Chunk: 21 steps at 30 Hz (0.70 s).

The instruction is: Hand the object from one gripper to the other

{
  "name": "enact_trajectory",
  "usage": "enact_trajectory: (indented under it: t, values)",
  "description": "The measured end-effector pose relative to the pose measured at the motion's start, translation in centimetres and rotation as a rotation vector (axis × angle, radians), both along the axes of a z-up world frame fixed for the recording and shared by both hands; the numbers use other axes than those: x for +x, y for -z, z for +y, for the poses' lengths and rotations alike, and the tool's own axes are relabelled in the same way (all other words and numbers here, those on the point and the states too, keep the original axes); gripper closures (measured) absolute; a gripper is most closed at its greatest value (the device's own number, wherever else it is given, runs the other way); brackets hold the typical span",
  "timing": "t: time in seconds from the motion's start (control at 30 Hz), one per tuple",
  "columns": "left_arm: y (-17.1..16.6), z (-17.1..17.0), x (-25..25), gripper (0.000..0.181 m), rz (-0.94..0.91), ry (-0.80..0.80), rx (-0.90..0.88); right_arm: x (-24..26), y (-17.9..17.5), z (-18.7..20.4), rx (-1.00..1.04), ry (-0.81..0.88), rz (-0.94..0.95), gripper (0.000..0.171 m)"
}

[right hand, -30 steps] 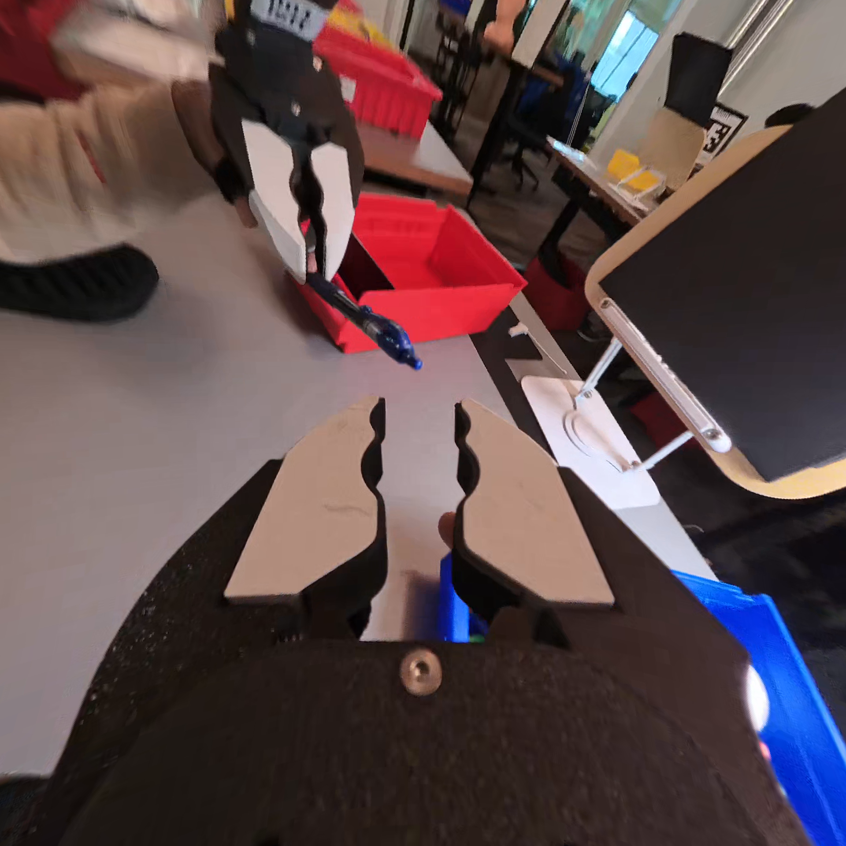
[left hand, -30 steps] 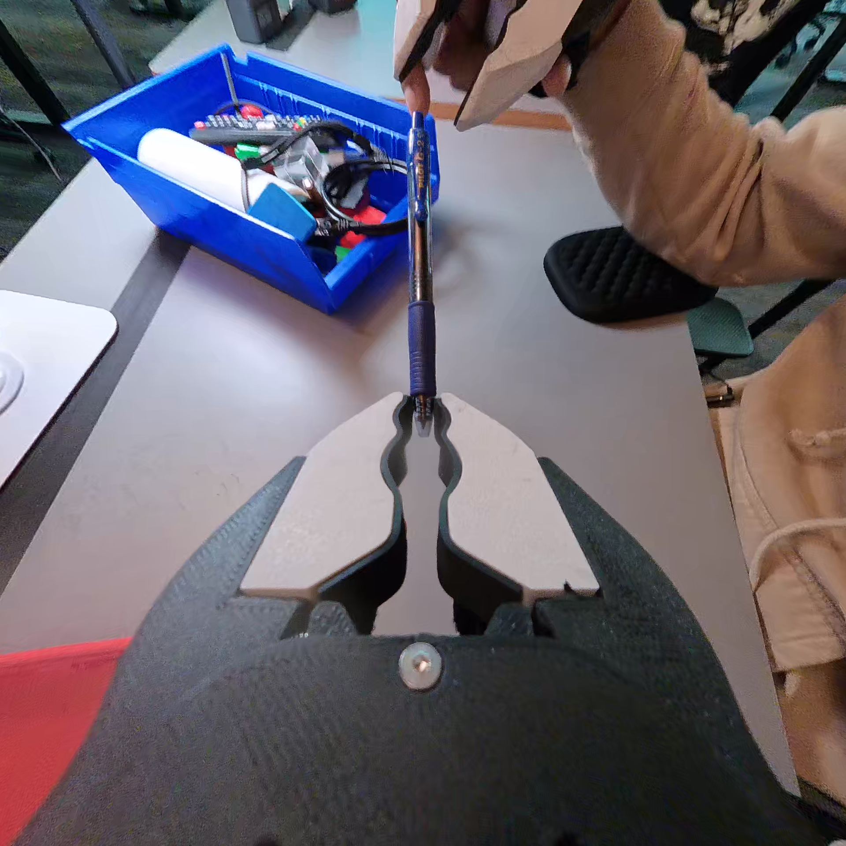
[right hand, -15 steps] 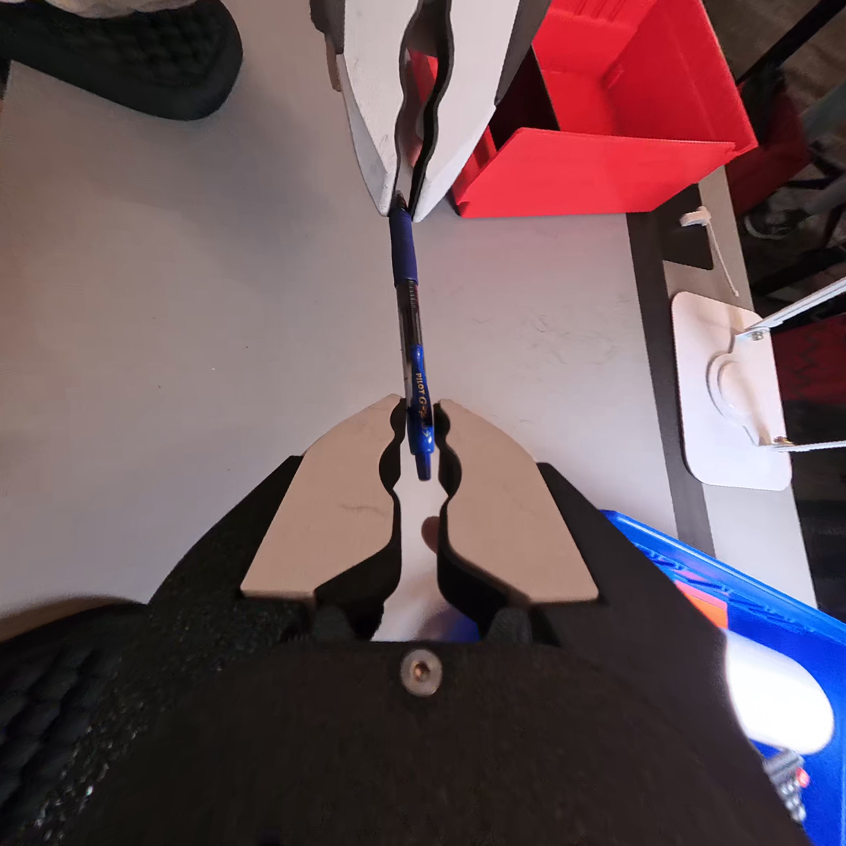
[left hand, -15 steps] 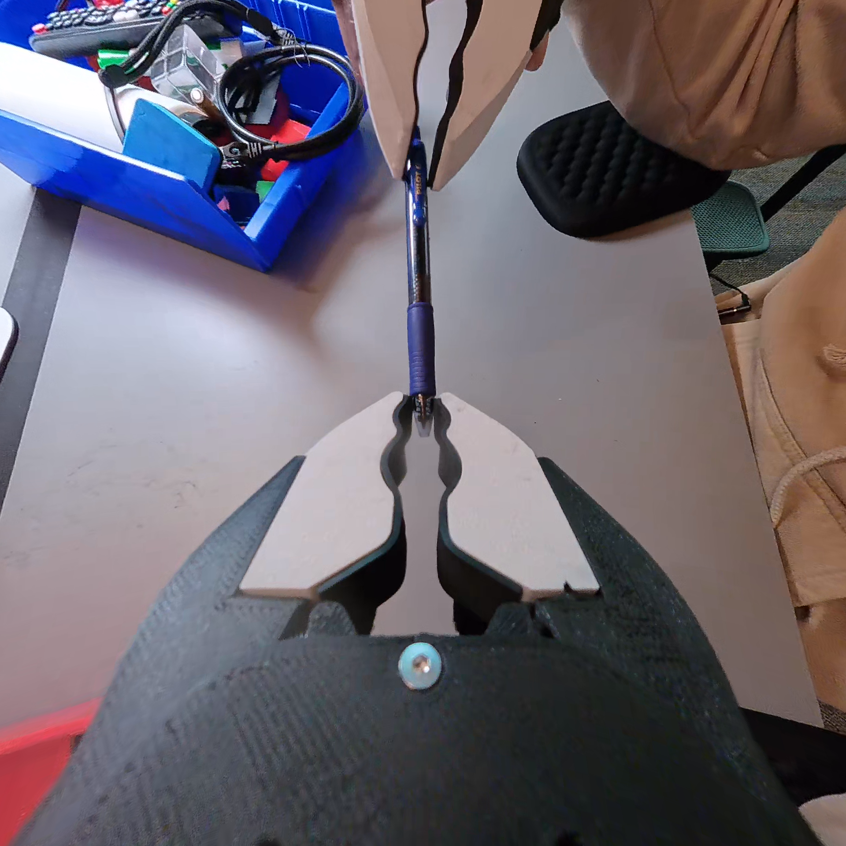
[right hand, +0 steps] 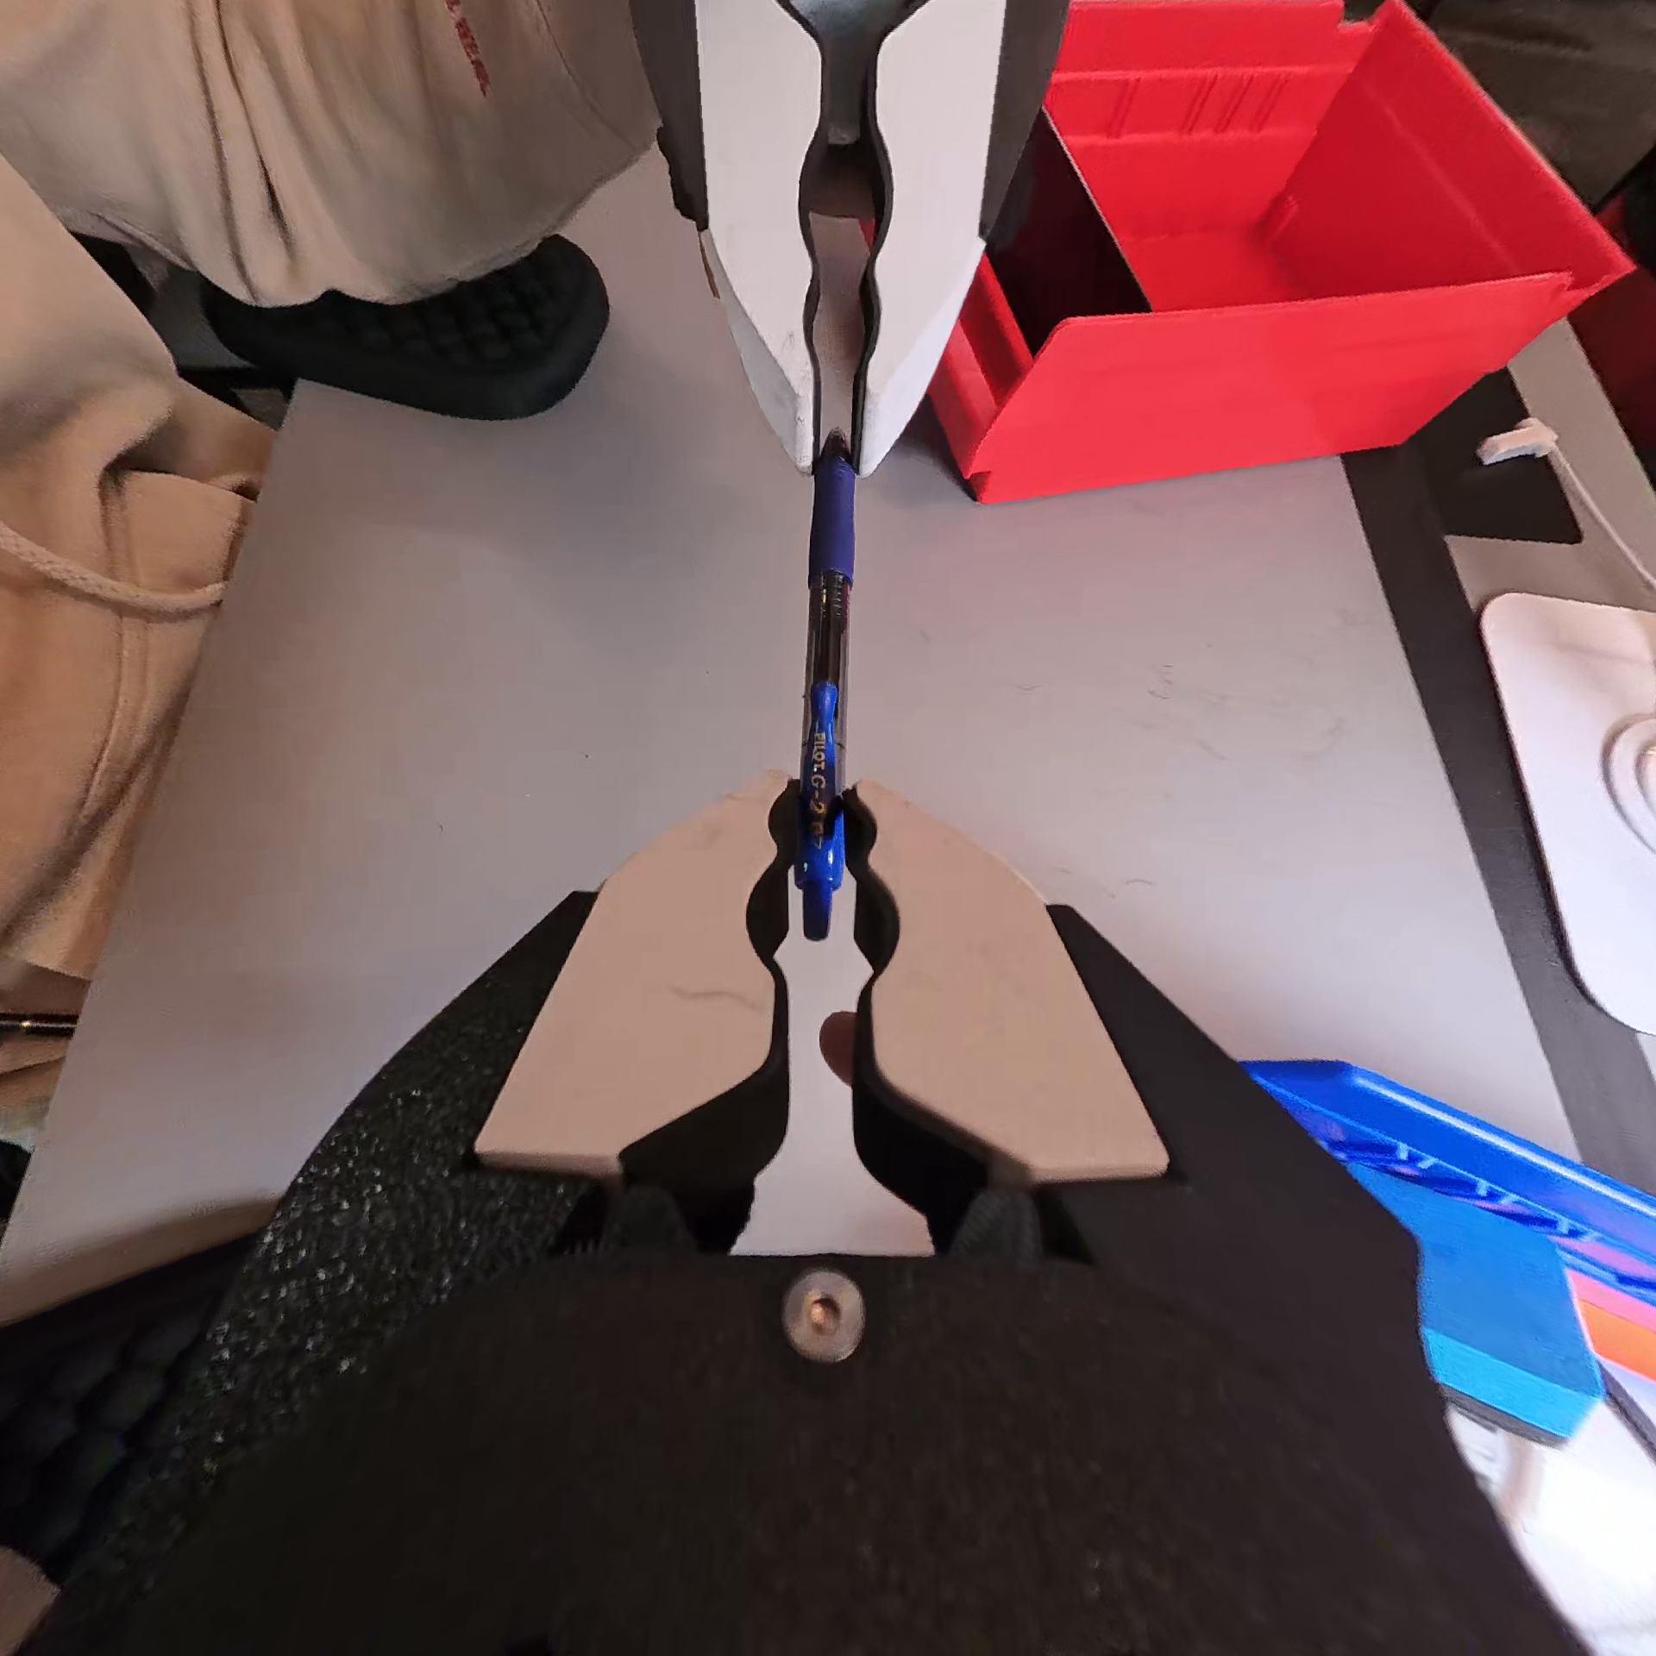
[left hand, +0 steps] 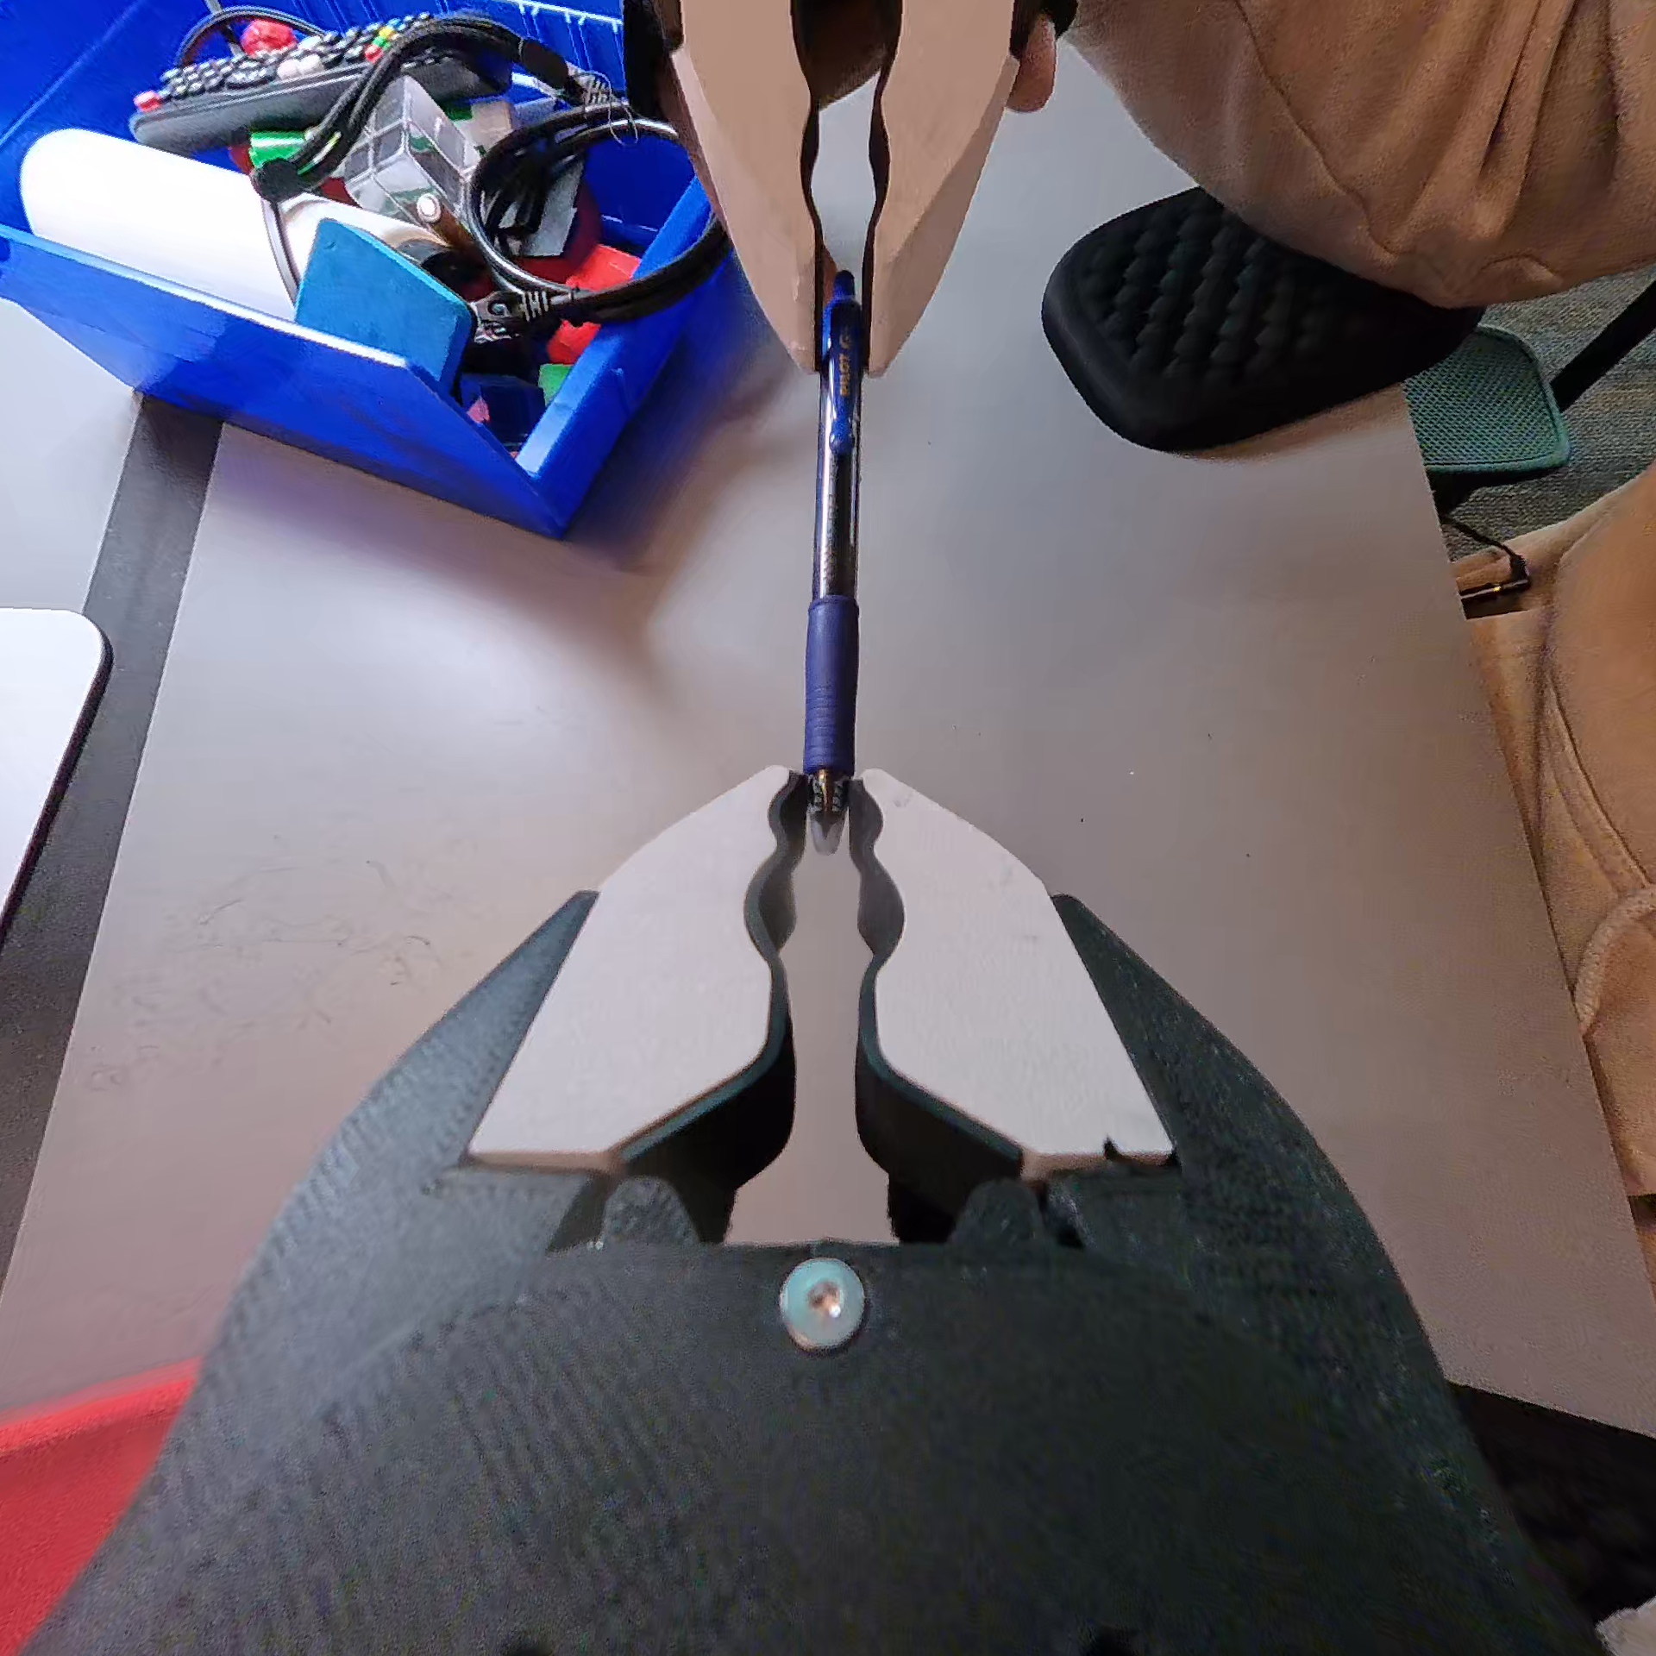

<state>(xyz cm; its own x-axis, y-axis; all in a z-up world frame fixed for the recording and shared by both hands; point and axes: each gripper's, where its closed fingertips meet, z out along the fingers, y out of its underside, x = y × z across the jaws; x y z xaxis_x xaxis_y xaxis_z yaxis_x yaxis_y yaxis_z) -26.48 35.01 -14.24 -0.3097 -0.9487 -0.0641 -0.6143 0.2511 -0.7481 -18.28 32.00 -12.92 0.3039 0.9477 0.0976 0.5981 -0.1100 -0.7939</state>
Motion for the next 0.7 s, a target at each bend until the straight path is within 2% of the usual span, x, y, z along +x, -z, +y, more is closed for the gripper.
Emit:
enact_trajectory:
  t: [0.13, 0.4, 0.53, 0.7]
  values:
    - [0.5, -0.3, -0.3, 0.172, 0.029, 0.020, -0.021, -0.1, 0.8, -0.1, -0.032, -0.012, -0.012, 0.163]
    - [1.7, -0.2, -0.8, 0.172, 0.066, 0.044, -0.086, -1.0, 0.7, -0.2, 0.084, -0.068, -0.030, 0.165]
    - [1.2, 0.4, -0.6, 0.172, 0.033, 0.014, -0.079, -0.9, -0.1, 0.6, -0.082, 0.012, 0.101, 0.164]
    - [0.6, 1.0, -0.6, 0.172, -0.003, -0.005, -0.076, -0.8, -0.9, 1.4, -0.070, 0.030, 0.184, 0.165]
